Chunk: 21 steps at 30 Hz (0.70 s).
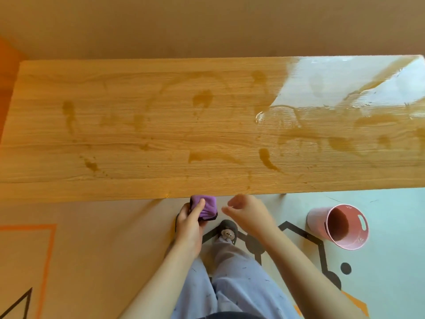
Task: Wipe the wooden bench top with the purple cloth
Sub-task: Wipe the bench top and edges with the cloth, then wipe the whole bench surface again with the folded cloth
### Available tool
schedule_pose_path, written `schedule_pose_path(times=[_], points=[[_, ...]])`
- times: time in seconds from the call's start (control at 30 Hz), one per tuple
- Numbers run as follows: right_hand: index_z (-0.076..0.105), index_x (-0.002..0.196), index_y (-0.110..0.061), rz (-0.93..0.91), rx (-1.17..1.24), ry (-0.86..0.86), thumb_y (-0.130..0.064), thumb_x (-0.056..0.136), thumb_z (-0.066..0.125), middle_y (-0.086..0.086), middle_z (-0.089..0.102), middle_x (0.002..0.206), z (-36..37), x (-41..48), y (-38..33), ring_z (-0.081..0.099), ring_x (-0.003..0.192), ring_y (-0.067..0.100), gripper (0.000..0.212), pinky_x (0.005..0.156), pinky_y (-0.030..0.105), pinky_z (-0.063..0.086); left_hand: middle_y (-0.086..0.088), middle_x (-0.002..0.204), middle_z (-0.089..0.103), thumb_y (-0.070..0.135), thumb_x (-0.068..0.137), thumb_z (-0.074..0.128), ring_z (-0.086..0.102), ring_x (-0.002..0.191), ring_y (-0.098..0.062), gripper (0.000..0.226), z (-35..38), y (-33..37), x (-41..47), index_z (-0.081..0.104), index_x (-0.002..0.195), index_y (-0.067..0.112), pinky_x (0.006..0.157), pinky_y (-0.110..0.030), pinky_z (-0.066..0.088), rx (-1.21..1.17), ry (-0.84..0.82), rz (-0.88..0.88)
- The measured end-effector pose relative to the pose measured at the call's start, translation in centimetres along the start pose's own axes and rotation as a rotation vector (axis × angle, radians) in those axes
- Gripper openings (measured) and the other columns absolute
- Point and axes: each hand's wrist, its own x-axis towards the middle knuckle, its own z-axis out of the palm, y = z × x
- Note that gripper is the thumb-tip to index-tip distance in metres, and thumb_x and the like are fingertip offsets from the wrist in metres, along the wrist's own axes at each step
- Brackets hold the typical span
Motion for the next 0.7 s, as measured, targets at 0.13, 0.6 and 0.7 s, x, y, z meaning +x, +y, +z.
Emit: schedule_pose_path(times=[0.13, 0.6, 0.7], points=[[0.061, 0.108, -0.021, -0.295, -0.147, 0.138, -0.037, 0.089, 0.055, -0.004, 0.065, 0.101, -2.4, 1.4, -3.5, 0.059, 0.093, 0.016, 0.026, 0.079, 0.034, 0.051, -0.016, 0.101, 0.062, 0.01, 0.095, 0.054, 0.06, 0.096, -0.026, 0.01, -2.5, 1.2, 0.7, 0.06, 0.102, 0.009, 0.087, -0.037, 0.048, -0.132, 0.095, 0.02], [0.064, 0.102, -0.004, -1.4, -0.647, 0.181, -0.022, 0.084, 0.044, 0.011, 0.064, 0.113, 5.5, 9.9, -9.8, 0.057, 0.107, 0.029, 0.033, 0.089, 0.036, 0.04, -0.017, 0.124, 0.062, 0.014, 0.084, 0.067, 0.063, 0.112, -0.026, 0.048, -1.6, -0.1, 0.7, 0.054, 0.129, 0.004, 0.082, -0.031, 0.056, -0.178, 0.097, -0.002], [0.064, 0.105, -0.004, -1.427, -0.636, 0.164, -0.016, 0.08, 0.061, 0.01, 0.064, 0.116, 5.6, 10.7, -9.6, 0.058, 0.108, 0.029, 0.028, 0.089, 0.036, 0.043, -0.02, 0.119, 0.064, 0.009, 0.09, 0.059, 0.062, 0.113, -0.031, 0.036, -3.1, 1.4, 0.7, 0.056, 0.124, 0.0, 0.097, -0.04, 0.05, -0.239, 0.135, 0.034]])
